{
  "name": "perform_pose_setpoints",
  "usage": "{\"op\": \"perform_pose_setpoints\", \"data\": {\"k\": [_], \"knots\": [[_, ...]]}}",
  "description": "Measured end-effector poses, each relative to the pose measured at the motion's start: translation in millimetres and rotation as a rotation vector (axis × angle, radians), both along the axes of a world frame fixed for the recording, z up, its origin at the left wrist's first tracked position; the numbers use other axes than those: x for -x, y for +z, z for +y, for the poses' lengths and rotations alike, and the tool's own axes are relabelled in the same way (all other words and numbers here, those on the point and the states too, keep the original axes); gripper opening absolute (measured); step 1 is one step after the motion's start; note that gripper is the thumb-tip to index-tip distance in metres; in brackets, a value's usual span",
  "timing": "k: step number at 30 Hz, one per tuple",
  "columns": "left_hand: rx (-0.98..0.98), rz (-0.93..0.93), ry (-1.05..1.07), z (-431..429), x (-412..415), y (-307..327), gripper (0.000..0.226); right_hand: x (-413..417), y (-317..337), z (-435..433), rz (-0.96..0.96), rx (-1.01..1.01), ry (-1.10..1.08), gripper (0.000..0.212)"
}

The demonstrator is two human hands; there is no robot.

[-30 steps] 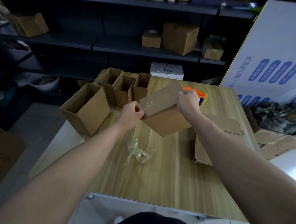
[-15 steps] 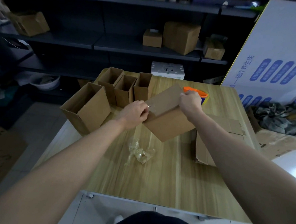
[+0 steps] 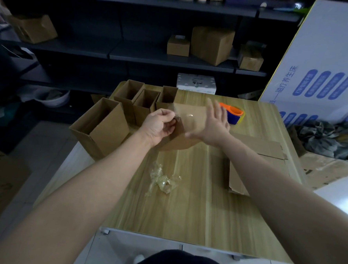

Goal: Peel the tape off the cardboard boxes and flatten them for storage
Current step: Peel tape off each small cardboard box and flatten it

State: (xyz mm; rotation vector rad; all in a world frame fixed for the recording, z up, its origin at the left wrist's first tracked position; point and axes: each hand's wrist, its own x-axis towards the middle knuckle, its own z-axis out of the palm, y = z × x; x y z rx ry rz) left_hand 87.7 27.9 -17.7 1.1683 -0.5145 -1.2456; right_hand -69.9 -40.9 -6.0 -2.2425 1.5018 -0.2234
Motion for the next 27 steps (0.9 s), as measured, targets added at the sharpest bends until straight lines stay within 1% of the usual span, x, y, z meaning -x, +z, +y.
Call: {"op": "perform_pose_setpoints", "data": {"k": [1, 3, 6, 8, 10, 13, 14, 17, 20, 21, 23, 25, 27], "knots": [[-0.009, -0.029, -0.032, -0.5, 3.0, 0.5, 0.019, -4.9, 1.0, 0.4, 0.058, 0.025, 0.106, 0.133], [-0.004, -0.104, -0.121, -0.3, 8.4, 5.7, 0.019, -11.7, 0.9, -0.4, 0.138, 0.061, 0.246, 0.138], [0.043, -0.188, -0.207, 0.1, 12.4, 16.3, 0.02, -11.8, -0.6, -2.7, 0.187, 0.103, 0.353, 0.137], [0.081, -0.178, -0.227, -0.2, 12.4, 19.5, 0.023, -10.4, 1.8, -4.3, 0.156, 0.031, 0.376, 0.135], [0.119, -0.102, -0.21, -1.4, 12.0, 18.4, 0.026, -8.5, 1.6, -6.9, 0.037, -0.06, 0.33, 0.133], [0.146, 0.157, -0.068, -2.8, 10.7, 16.6, 0.026, -4.3, -2.1, -11.3, -0.146, -0.109, 0.195, 0.128], [0.139, 0.212, -0.007, -3.3, 10.0, 17.2, 0.024, -2.1, -2.7, -12.9, -0.186, -0.111, 0.159, 0.126], [0.053, 0.248, 0.201, -3.6, -0.4, 19.2, 0.021, 10.9, -4.5, -20.5, -0.293, -0.143, 0.063, 0.12], [-0.046, 0.321, 0.414, -0.3, -35.4, 16.0, 0.012, 38.7, -10.7, -32.1, -0.428, -0.189, -0.06, 0.116], [-0.1, 0.29, 0.473, 1.2, -48.9, 12.9, 0.009, 49.6, -12.5, -36.5, -0.478, -0.191, -0.117, 0.115], [-0.224, 0.114, 0.481, 3.6, -64.8, 5.0, 0.008, 67.0, -14.2, -43.0, -0.529, -0.183, -0.199, 0.112], [-0.282, -0.088, 0.377, 0.9, -61.3, -1.0, 0.006, 72.1, -14.6, -46.2, -0.52, -0.169, -0.193, 0.112], [-0.307, -0.243, 0.282, -5.3, -47.4, -3.9, 0.007, 67.2, -13.3, -45.1, -0.496, -0.149, -0.142, 0.11]]}}
